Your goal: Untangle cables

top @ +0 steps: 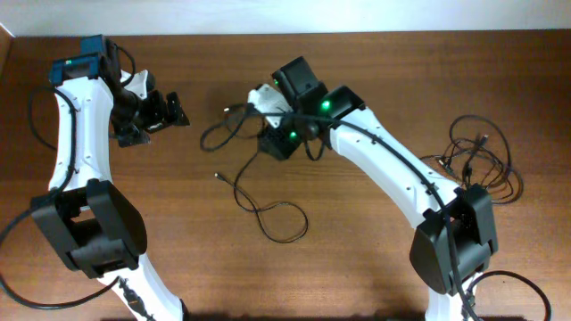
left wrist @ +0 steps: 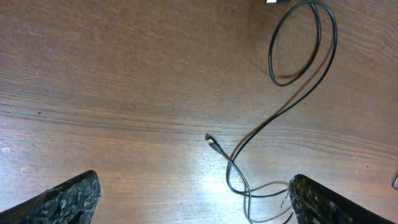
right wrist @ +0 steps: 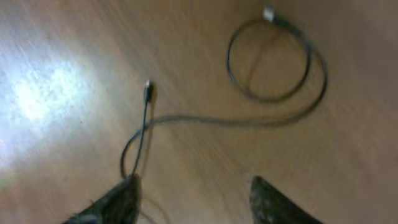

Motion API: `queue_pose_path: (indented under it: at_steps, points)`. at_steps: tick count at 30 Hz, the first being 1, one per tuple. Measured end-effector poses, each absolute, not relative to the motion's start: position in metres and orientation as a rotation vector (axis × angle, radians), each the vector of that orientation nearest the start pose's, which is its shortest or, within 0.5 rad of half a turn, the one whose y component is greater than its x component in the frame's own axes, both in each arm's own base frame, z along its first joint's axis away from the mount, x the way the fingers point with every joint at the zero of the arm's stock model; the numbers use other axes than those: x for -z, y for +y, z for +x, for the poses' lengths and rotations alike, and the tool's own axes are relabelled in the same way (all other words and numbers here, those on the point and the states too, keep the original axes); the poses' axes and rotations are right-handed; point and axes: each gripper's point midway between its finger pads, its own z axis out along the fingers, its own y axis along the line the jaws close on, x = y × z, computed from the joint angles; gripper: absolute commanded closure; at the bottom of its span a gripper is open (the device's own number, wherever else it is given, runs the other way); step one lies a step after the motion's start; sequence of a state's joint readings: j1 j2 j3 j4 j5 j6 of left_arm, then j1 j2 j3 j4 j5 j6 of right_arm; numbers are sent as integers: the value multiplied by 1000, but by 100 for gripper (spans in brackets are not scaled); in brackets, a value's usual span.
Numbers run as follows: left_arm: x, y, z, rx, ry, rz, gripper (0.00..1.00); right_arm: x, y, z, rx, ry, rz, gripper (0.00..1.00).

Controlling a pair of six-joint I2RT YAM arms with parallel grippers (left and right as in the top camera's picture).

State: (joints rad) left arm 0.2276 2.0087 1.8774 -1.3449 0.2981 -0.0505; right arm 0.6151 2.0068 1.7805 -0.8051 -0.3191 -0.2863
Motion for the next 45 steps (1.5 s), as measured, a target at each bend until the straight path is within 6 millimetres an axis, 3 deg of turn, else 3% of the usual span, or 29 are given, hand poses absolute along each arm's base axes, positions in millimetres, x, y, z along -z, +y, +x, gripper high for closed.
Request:
queue_pose_path:
  at_steps: [4, 6, 10, 14, 16, 19, 20, 22, 23, 24, 25, 33, 35, 40, 41, 45]
  points:
    - [-143, 42, 406, 435, 2966, -395, 1, -143, 350, 396, -471, 2131, -1393, 22]
    - [-143, 42, 406, 435, 2966, -395, 1, -123, 356, 404, -461, 2104, -1438, 22]
    - [-143, 42, 406, 435, 2966, -395, 1, -82, 372, 398, -558, 2033, -1576, 22]
    - [-143, 42, 406, 435, 2966, -395, 1, -65, 389, 409, -589, 1925, -1599, 22]
    - [-143, 42, 406, 435, 2966, -395, 1, -53, 395, 415, -593, 1890, -1602, 0]
    - [-143, 42, 406, 435, 2966, -395, 1, -33, 405, 428, -583, 1838, -1590, 0]
    - [-143, 42, 406, 435, 2966, -395, 1, -26, 407, 431, -582, 1829, -1586, 4]
    - [-143, 42, 406, 435, 2966, -395, 1, -13, 409, 434, -579, 1820, -1585, 30]
    - [-143, 42, 406, 435, 2966, -394, 1, -8, 410, 432, -596, 1826, -1587, 60]
    - [-143, 42, 406, 435, 2966, -395, 1, -6, 411, 431, -609, 1826, -1588, 86]
    - [-143, 42, 406, 435, 2966, -394, 1, -6, 411, 430, -613, 1828, -1588, 96]
    - [-143, 42, 406, 435, 2966, -395, 1, -11, 404, 423, -732, 2106, -1357, 96]
    - [-143, 42, 406, 435, 2966, -395, 1, -32, 397, 415, -749, 2170, -1315, 96]
    - [-143, 42, 406, 435, 2966, -394, 1, -106, 375, 388, -764, 2238, -1288, 96]
    - [-143, 42, 406, 435, 2966, -394, 1, -109, 367, 376, -769, 2296, -1297, 96]
    - [-143, 42, 406, 435, 2966, -395, 1, -87, 340, 337, -778, 2535, -1335, 95]
